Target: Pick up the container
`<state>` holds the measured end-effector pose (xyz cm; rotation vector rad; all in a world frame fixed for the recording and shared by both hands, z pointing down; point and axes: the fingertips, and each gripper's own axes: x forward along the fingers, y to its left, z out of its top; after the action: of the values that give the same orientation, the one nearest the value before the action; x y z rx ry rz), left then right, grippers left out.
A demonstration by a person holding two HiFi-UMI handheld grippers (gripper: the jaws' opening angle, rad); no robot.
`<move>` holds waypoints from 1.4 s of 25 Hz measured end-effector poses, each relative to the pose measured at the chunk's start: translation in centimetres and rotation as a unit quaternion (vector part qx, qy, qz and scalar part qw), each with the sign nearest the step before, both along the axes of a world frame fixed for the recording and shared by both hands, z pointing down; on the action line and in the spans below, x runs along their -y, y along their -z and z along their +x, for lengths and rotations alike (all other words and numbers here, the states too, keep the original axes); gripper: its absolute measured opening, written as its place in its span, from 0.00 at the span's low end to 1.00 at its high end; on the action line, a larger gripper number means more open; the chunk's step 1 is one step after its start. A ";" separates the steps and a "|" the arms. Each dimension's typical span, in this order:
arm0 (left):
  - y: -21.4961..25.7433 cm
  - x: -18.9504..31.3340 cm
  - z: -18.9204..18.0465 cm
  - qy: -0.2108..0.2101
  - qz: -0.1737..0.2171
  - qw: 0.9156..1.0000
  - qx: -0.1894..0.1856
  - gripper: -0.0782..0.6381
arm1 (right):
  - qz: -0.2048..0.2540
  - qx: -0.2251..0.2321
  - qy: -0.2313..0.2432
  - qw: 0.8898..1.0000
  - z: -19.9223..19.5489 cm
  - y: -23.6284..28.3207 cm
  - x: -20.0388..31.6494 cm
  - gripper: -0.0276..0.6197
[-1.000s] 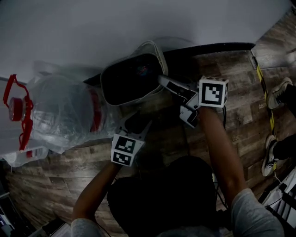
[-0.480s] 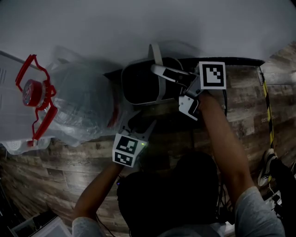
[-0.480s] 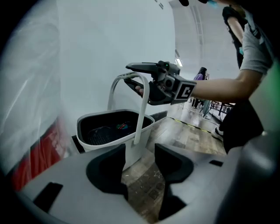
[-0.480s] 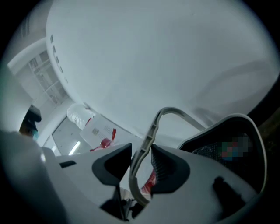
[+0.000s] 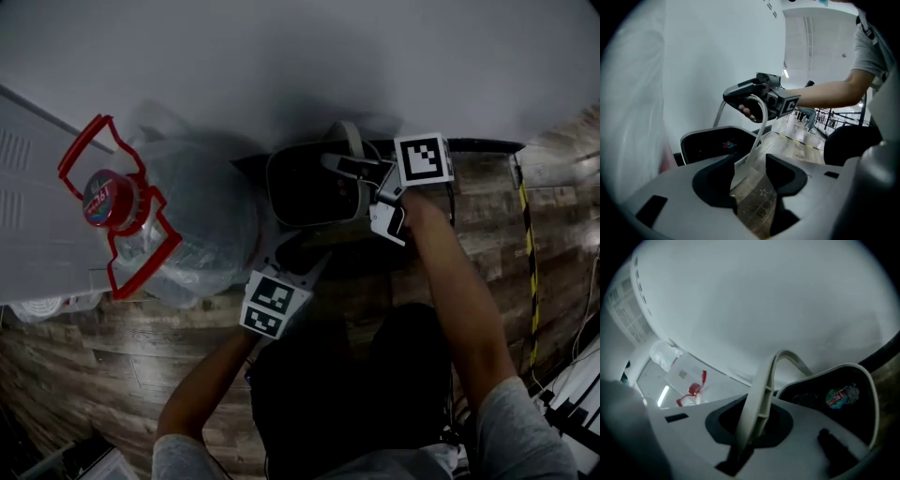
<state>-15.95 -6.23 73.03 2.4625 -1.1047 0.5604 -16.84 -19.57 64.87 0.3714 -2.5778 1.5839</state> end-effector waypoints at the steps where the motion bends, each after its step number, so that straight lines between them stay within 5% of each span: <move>1: 0.7 0.2 -0.2 0.002 -0.003 1.000 -0.010 0.41 | 0.006 -0.068 -0.001 0.998 0.4 -1.1 -0.4 0.09; 3: 2.2 0.9 -0.3 0.003 -0.006 1.000 -0.024 0.41 | 0.026 -0.193 0.002 0.981 1.1 -3.0 -0.6 0.09; 5: 3.3 1.9 0.1 0.003 -0.006 1.000 -0.026 0.41 | 0.023 -0.228 -0.004 0.973 1.6 -3.7 -0.3 0.09; 9: 4.0 3.9 0.1 0.047 -0.009 0.999 -0.009 0.40 | -0.003 -0.178 -0.034 0.983 2.7 -3.4 0.3 0.08; 14: 8.0 3.5 -2.0 0.160 0.001 0.985 0.066 0.23 | -0.063 -0.061 0.014 0.996 1.6 -0.7 -3.2 0.08; 17: 12.1 2.5 -3.2 0.191 0.014 0.977 0.099 0.20 | -0.075 -0.073 0.034 0.994 2.1 -0.3 -5.9 0.08; 22: 20.9 2.2 -2.8 0.176 0.036 0.978 0.104 0.19 | -0.116 -0.115 0.063 0.985 4.2 2.7 -9.3 0.08; 28: 30.3 -1.8 -1.1 0.203 -0.005 0.975 0.092 0.18 | -0.172 -0.128 0.054 0.975 9.6 12.8 -14.4 0.08; 35: 43.3 -4.6 0.5 0.210 -0.022 0.973 0.090 0.18 | -0.162 -0.120 0.028 0.979 15.1 28.3 -17.0 0.08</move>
<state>-15.46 -1.62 29.70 2.0803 -1.6102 0.6710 -1.71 -2.59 36.52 0.4236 -2.0912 1.7759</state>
